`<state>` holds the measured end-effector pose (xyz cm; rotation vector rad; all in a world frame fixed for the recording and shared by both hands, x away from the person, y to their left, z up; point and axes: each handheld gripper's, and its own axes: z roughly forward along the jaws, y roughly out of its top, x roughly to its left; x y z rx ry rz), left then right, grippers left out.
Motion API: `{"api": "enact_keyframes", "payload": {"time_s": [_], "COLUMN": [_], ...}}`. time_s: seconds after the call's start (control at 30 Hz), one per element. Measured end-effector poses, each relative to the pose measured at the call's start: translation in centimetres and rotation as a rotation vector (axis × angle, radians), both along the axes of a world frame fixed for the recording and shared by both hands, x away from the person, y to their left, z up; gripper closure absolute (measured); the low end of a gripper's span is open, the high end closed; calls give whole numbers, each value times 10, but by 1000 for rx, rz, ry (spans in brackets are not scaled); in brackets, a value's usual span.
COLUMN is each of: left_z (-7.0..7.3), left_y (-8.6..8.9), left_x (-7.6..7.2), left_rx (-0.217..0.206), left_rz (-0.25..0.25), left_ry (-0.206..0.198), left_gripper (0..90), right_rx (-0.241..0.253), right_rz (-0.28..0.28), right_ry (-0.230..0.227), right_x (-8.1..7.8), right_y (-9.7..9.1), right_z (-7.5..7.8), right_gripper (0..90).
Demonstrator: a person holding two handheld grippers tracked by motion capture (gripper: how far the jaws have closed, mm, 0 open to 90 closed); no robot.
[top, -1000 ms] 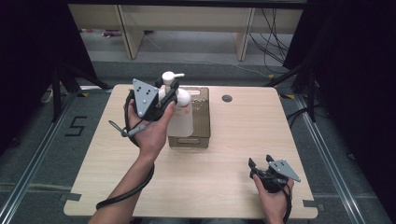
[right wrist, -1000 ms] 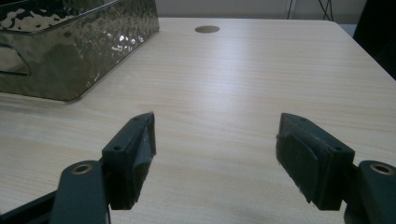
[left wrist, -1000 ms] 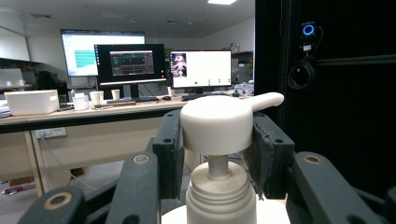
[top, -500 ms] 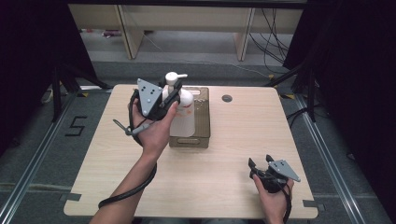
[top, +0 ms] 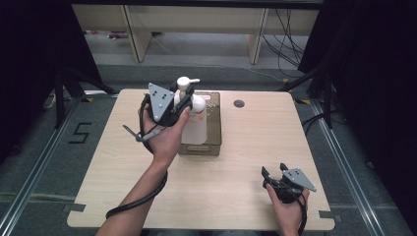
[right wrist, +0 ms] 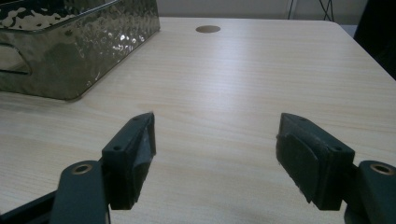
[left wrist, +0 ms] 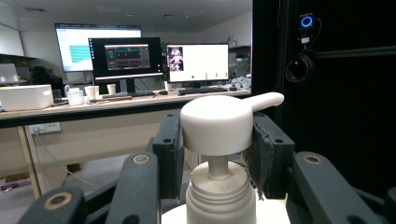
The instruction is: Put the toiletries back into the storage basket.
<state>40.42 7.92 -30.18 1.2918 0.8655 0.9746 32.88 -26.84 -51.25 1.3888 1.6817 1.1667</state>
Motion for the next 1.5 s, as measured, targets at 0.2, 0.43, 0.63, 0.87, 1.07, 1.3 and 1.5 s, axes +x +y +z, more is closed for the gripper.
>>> {"api": "enact_keyframes", "payload": {"time_s": [0.2,0.43,0.63,0.87,1.07,1.3,1.5], "left_z": [-1,-3,-6,-11,-13,-15,-17], "left_y": [-2,-2,-2,-3,-4,-4,-4], "left_x": [2,6,9,12,14,16,17], "left_rx": [3,7,13,7,11,17,21], "left_rz": [4,9,14,22,26,30,31], "left_ry": [2,5,11,36,37,44,47], "left_gripper": [590,590,590,589,590,589,589], "right_rx": [-1,0,1,2,1,2,1], "right_rz": [1,1,-1,0,0,10,1], "right_ry": [2,0,0,0,-1,-1,0], "right_x": [0,0,0,0,0,0,0], "right_y": [0,0,0,0,0,0,0], "right_z": [0,0,0,0,0,0,0], "right_gripper": [295,294,294,293,293,293,292]}}
